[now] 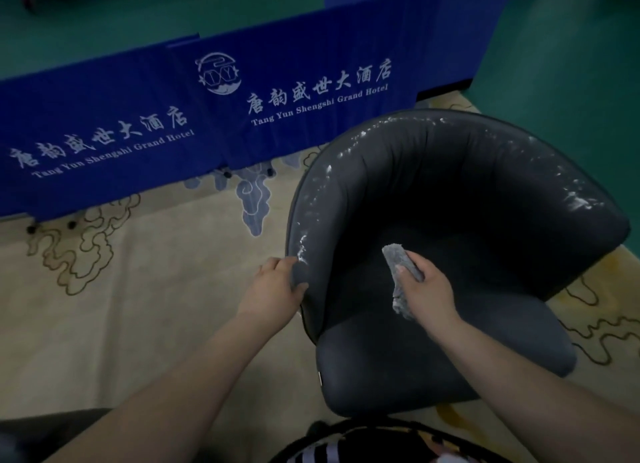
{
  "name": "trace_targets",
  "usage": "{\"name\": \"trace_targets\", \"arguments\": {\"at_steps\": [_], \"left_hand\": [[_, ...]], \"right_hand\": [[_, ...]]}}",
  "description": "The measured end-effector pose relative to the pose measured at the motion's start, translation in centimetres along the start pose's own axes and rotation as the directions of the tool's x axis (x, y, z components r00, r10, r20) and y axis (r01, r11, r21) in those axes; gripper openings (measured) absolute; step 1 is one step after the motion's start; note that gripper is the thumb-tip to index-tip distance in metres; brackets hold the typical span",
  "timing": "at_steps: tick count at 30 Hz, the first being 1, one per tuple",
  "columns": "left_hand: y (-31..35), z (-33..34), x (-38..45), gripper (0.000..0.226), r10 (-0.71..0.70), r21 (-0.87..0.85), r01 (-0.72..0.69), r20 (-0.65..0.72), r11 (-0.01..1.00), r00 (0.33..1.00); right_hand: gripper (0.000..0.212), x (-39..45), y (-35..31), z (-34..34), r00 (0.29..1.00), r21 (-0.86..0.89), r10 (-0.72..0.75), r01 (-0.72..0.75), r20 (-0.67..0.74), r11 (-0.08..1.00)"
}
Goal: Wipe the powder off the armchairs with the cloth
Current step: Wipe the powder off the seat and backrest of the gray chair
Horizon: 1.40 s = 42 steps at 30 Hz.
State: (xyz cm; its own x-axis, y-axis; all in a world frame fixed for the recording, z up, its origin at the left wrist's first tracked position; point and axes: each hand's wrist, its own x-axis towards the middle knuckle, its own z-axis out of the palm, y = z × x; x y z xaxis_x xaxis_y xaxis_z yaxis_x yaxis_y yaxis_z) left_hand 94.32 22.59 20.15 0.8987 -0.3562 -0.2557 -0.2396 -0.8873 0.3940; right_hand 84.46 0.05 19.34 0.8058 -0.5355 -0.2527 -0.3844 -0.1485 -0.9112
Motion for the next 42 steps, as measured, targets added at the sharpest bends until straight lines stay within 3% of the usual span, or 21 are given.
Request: {"name": "trace_targets", "arguments": {"at_steps": [8,12,16,27,35,42], "left_hand": [[-2.5,-0.2,4.9,0.057,0.021,0.036,-0.022,0.035,0.999,0.999],[-4.8,-1.4,9.3,0.060,0.109,0.048,-0.115,0.115,0.992,0.987],[-7.5,-2.2,14.2,0.059,0.234,0.051,-0.251,0.226,0.967,0.946],[-10.6,-3.9,22.5,0.056,0.536,-0.044,-0.581,0.446,0.813,0.716],[-10.0,-4.3,25.1,0.056,0.609,-0.039,-0.655,0.412,0.755,0.678],[-8.5,-4.8,29.9,0.055,0.717,0.034,-0.854,0.526,0.519,0.456]], "right_hand": [[0.023,2.0,-0.6,2.3,0.999,0.028,0.026,-0.026,-0.022,0.999],[0.026,3.4,-1.1,4.8,0.995,0.055,0.076,-0.073,-0.059,0.996],[0.035,4.7,-1.9,9.1,0.969,0.127,0.161,-0.139,-0.186,0.982],[0.035,3.6,-3.8,19.1,0.791,0.288,0.371,-0.255,-0.487,0.923],[0.037,3.7,-3.6,20.7,0.792,0.260,0.352,-0.251,-0.499,0.933],[0.022,4.3,-2.5,22.8,0.671,0.288,0.421,-0.307,-0.610,0.907]]}}
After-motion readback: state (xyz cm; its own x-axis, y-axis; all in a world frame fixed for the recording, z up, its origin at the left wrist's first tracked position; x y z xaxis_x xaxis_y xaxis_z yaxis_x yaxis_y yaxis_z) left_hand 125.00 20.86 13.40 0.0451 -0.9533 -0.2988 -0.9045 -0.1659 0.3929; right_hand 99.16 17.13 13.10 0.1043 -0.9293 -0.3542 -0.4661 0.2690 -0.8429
